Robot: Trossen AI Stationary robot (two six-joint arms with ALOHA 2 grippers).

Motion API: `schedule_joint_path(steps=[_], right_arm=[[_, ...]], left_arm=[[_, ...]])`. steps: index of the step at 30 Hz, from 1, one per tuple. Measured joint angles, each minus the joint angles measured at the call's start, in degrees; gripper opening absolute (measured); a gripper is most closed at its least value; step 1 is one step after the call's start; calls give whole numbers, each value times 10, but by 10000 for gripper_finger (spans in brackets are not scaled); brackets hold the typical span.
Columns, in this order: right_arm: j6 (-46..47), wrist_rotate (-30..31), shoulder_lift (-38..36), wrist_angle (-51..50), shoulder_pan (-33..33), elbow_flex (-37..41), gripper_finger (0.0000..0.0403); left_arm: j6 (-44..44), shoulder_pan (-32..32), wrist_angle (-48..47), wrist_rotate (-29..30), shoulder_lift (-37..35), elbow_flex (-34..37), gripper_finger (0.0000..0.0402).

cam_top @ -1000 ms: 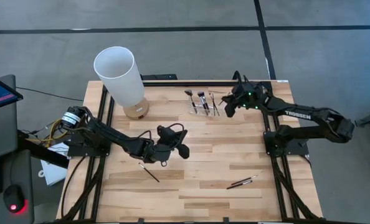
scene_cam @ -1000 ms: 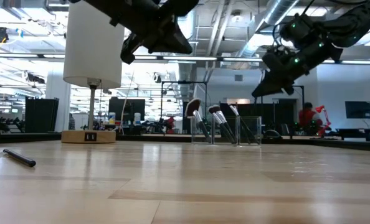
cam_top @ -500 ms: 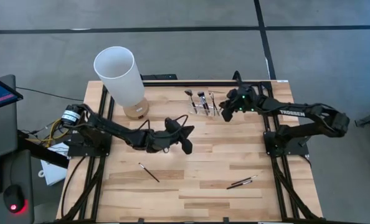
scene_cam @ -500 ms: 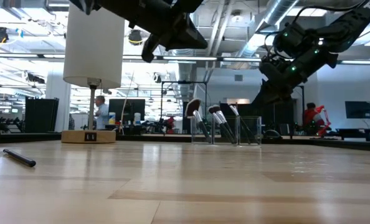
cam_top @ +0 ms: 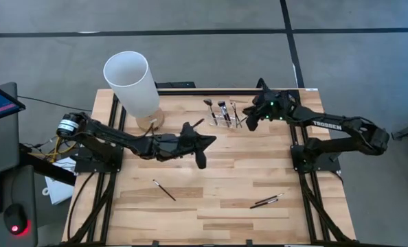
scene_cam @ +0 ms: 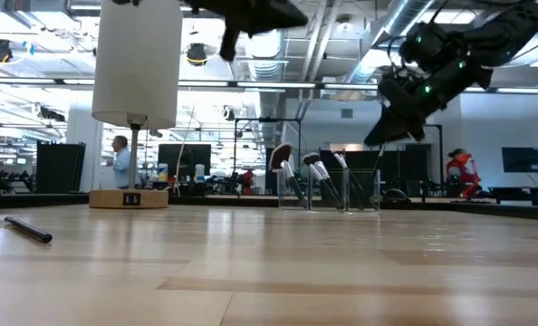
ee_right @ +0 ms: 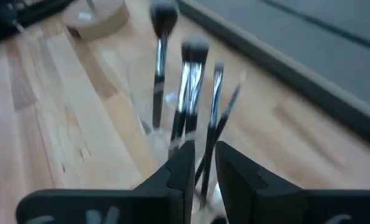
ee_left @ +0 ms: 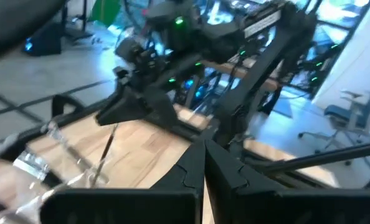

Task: Put items in baskets/containers
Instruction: Put the black eyeshadow brush into the transparent organizer

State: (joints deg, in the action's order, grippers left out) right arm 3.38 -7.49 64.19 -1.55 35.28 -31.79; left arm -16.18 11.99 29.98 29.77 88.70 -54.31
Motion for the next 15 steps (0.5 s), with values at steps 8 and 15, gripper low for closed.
schedule_joint_path(steps=[8, 15], right_arm=[[-3, 2, -60, -144, 3, -95, 56], [10, -1, -89, -346, -46, -136, 56]], left_arm=[[35, 13, -21, -1, -60, 24, 6], [35, 18, -21, -1, -109, 67, 6]])
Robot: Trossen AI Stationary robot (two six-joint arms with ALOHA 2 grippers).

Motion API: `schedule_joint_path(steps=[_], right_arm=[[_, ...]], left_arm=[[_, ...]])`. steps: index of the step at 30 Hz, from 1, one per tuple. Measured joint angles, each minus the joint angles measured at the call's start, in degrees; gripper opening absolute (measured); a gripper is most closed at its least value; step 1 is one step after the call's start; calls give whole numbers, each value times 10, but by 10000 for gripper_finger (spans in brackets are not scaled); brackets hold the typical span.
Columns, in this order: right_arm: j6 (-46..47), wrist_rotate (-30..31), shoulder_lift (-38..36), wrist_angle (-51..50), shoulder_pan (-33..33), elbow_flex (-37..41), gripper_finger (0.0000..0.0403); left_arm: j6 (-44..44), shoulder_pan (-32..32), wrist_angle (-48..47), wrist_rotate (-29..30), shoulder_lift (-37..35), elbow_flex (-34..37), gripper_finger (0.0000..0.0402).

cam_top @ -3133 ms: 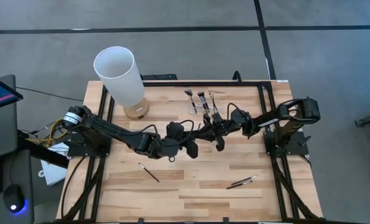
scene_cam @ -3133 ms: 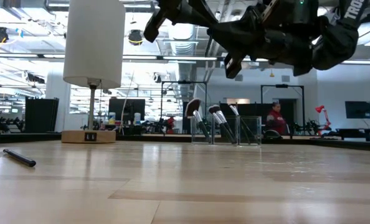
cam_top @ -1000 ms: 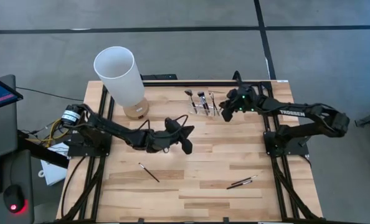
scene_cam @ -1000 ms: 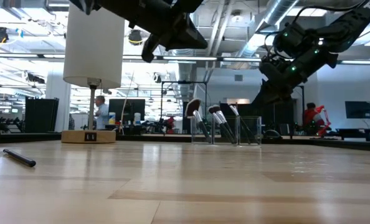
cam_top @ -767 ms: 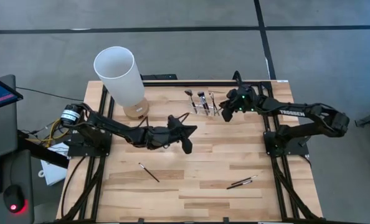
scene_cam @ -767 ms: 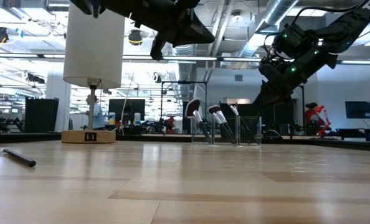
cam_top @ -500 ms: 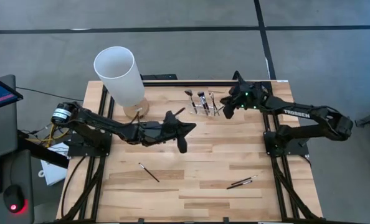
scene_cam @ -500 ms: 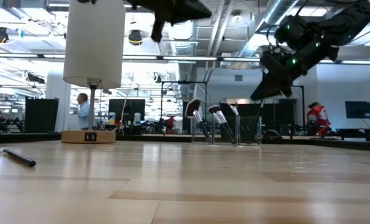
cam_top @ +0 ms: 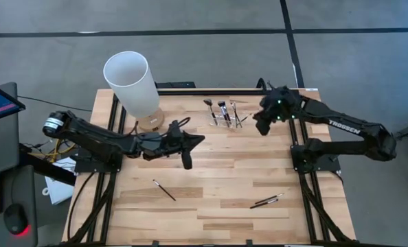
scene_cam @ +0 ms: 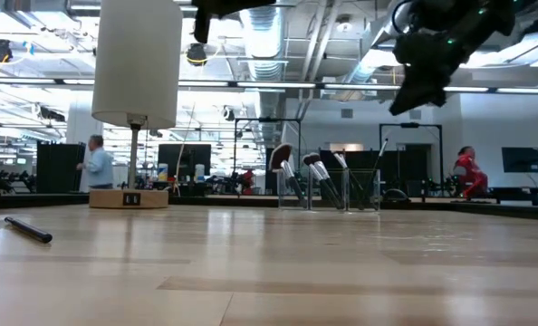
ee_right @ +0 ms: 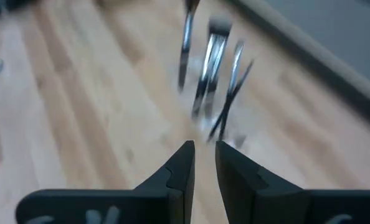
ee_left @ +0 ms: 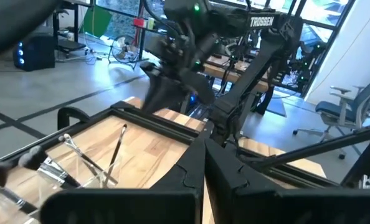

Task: Put items in baskets/containers
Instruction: Put the black eyeshadow brush into the transparent organizer

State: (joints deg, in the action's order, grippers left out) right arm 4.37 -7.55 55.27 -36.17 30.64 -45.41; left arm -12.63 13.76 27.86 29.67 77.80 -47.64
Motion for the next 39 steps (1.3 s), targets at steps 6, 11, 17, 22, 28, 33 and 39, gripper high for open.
schedule_joint_path(steps=[6, 11, 17, 22, 28, 33, 39], right_arm=[[17, 1, 39, 7, -39, 18, 56], [16, 28, 116, 34, -42, 19, 56], [-4, 35, 179, 59, -19, 19, 56], [-23, 49, 190, 72, 8, 17, 56], [-35, 52, 174, 103, 36, -10, 56], [-34, 96, 145, 132, 48, -19, 56], [-34, 92, 121, 107, 34, -19, 56]], left_arm=[[0, 0, 0, 1, -27, 18, 6], [4, 1, 0, 0, -31, 18, 6], [4, 4, -6, 0, -31, 18, 6], [4, 7, -9, 0, -31, 18, 6], [4, 7, -9, 0, -31, 18, 6], [4, 7, -10, 1, -31, 18, 6], [4, 7, -15, 1, -31, 18, 6]])
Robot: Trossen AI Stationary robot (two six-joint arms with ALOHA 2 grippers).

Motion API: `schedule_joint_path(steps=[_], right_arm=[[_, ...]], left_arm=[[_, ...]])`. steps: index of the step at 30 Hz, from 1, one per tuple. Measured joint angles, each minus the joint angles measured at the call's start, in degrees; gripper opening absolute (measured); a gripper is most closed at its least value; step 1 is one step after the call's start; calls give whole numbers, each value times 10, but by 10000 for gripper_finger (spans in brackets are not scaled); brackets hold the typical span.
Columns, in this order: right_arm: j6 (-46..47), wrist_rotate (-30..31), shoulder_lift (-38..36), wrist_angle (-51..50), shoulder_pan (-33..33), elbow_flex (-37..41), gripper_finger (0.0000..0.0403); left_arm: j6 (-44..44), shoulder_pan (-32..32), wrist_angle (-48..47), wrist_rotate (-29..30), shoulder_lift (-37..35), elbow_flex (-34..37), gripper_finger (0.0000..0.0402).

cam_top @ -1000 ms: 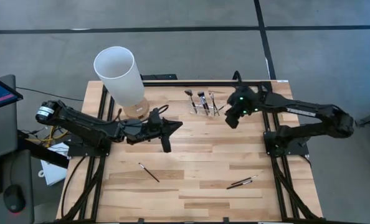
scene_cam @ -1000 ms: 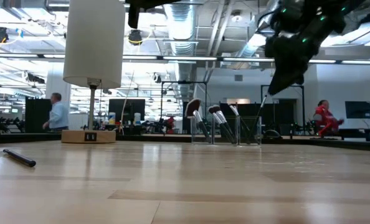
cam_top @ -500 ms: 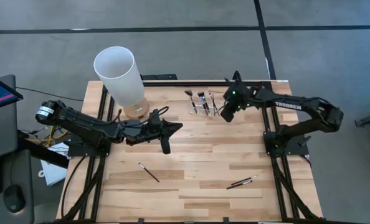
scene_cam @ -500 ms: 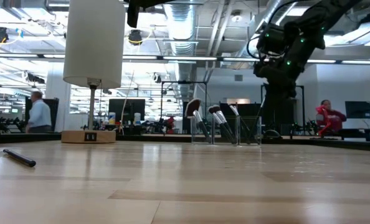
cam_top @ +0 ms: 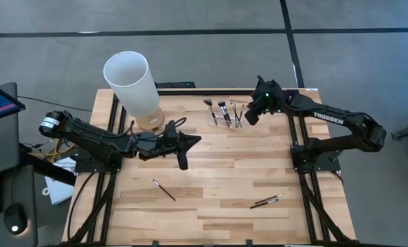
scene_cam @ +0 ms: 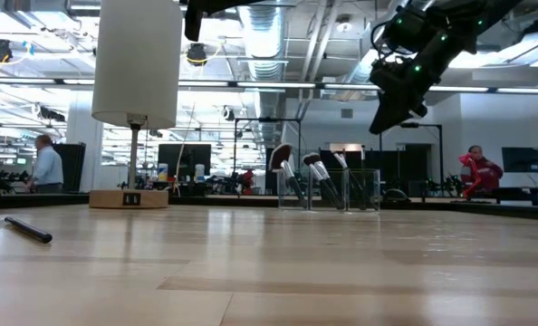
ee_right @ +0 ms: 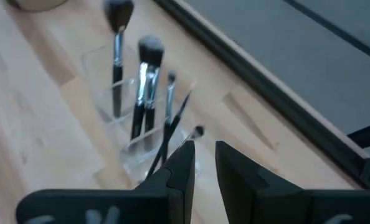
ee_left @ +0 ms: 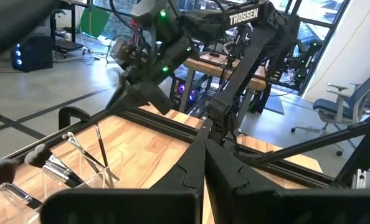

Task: Put items in baskets/containers
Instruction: Put the black eyeshadow brush into the transparent organizer

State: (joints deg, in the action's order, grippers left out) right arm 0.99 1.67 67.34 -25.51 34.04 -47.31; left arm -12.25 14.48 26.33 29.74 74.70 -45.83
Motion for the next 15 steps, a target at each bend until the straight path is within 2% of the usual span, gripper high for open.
schedule_joint_path(steps=[6, 15], right_arm=[[0, -5, -5, -30, -41, 0, 56], [4, -18, -5, -5, -129, 0, 56]], left_arm=[[0, 0, -12, 0, 0, 0, 6], [-14, -2, -15, 20, 0, 0, 6]])
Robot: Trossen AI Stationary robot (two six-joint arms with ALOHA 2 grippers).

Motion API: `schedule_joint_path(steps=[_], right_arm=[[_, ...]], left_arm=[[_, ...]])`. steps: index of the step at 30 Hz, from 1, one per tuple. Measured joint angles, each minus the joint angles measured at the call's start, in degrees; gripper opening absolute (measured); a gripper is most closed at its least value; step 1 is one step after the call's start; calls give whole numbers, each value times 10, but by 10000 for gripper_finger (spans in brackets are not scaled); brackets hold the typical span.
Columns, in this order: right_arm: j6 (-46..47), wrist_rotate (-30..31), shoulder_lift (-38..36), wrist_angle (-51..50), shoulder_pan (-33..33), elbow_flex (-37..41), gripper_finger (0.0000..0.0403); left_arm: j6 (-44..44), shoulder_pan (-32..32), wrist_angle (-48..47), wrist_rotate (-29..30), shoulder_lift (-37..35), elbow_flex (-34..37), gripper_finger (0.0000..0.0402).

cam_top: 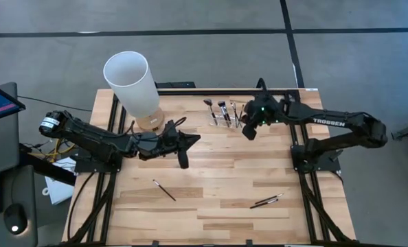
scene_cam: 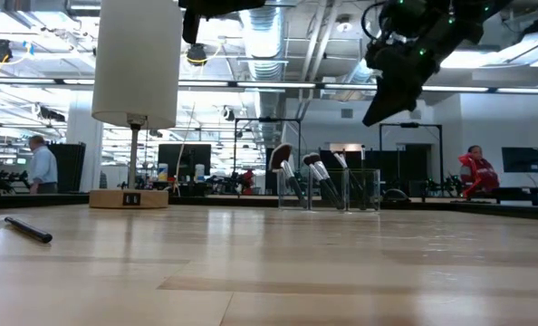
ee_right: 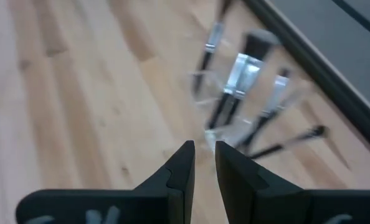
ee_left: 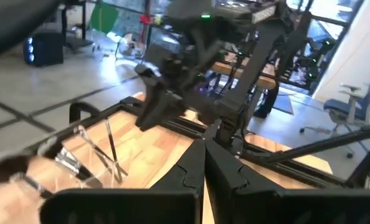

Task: Put items in baskets/containers
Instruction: Put the black eyeshadow brush into the transparent organizer

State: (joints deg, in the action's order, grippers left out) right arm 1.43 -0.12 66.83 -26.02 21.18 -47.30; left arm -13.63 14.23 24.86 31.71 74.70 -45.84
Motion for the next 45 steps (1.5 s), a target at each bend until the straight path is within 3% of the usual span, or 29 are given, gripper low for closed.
schedule_joint_path(steps=[8, 13, 18, 22, 29, 34, 40, 45], right_arm=[[-4, -1, 2, 104, -99, 44, 56], [-63, -1, 7, 132, -134, 49, 56], [-93, -1, 6, 231, -122, 49, 56], [-88, -2, 7, 252, -106, 49, 56], [-75, -23, 10, 197, -103, 49, 56], [-82, -34, 10, 211, -103, 49, 56], [-113, -36, 10, 258, -100, 49, 56], [-125, -36, 10, 278, -86, 49, 56]], left_arm=[[-152, 34, -70, 2, 0, 0, 6], [-279, 55, -123, -45, 0, 0, 6], [-450, 64, -244, -46, 0, 0, 6], [-587, 79, -316, -57, 0, 0, 6], [-838, 125, -419, -145, 0, 0, 6], [-987, 158, -468, -202, 0, 0, 6], [-1065, 173, -483, -235, 0, 0, 6], [-1081, 173, -565, -238, 0, 0, 6]])
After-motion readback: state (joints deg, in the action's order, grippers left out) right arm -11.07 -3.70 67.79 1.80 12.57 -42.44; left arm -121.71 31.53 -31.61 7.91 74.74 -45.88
